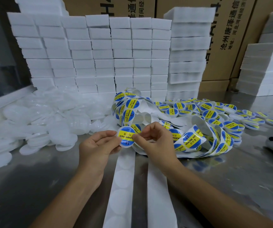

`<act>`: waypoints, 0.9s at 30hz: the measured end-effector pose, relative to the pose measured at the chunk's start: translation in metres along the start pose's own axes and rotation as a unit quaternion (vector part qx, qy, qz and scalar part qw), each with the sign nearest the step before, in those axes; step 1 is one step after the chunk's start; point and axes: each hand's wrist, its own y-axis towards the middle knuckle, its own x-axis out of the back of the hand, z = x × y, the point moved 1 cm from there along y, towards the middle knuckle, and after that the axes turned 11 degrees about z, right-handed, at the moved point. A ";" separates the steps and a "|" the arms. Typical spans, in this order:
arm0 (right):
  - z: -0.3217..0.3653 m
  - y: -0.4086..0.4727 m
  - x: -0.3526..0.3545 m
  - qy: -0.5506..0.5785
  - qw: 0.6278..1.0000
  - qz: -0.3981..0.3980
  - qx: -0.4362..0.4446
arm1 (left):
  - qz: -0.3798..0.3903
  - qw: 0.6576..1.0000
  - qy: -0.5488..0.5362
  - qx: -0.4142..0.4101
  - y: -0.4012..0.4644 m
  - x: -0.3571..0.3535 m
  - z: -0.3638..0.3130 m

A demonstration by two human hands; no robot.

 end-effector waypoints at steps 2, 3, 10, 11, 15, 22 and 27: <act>0.001 -0.001 -0.002 -0.048 0.998 -0.020 0.020 | 0.001 1.000 0.012 -0.013 -0.001 -0.002 0.000; 0.002 -0.001 -0.003 -0.065 0.997 -0.027 0.025 | 0.004 1.000 0.018 -0.019 -0.001 -0.003 0.000; -0.003 -0.001 0.000 -0.094 0.995 -0.021 0.019 | 0.033 0.999 0.022 -0.031 -0.004 -0.004 -0.003; -0.004 -0.001 0.000 -0.090 0.996 -0.007 0.016 | 0.047 0.998 0.014 -0.026 -0.004 -0.005 -0.003; -0.004 -0.005 -0.007 -0.068 0.995 0.073 0.029 | 0.127 0.991 -0.051 0.002 -0.006 -0.008 -0.003; -0.002 0.002 -0.003 0.018 0.999 0.039 0.007 | 0.213 0.974 -0.069 0.016 -0.008 -0.012 -0.001; -0.001 -0.001 -0.003 -0.021 0.999 0.047 0.001 | 0.214 0.976 -0.026 0.003 -0.009 -0.012 0.001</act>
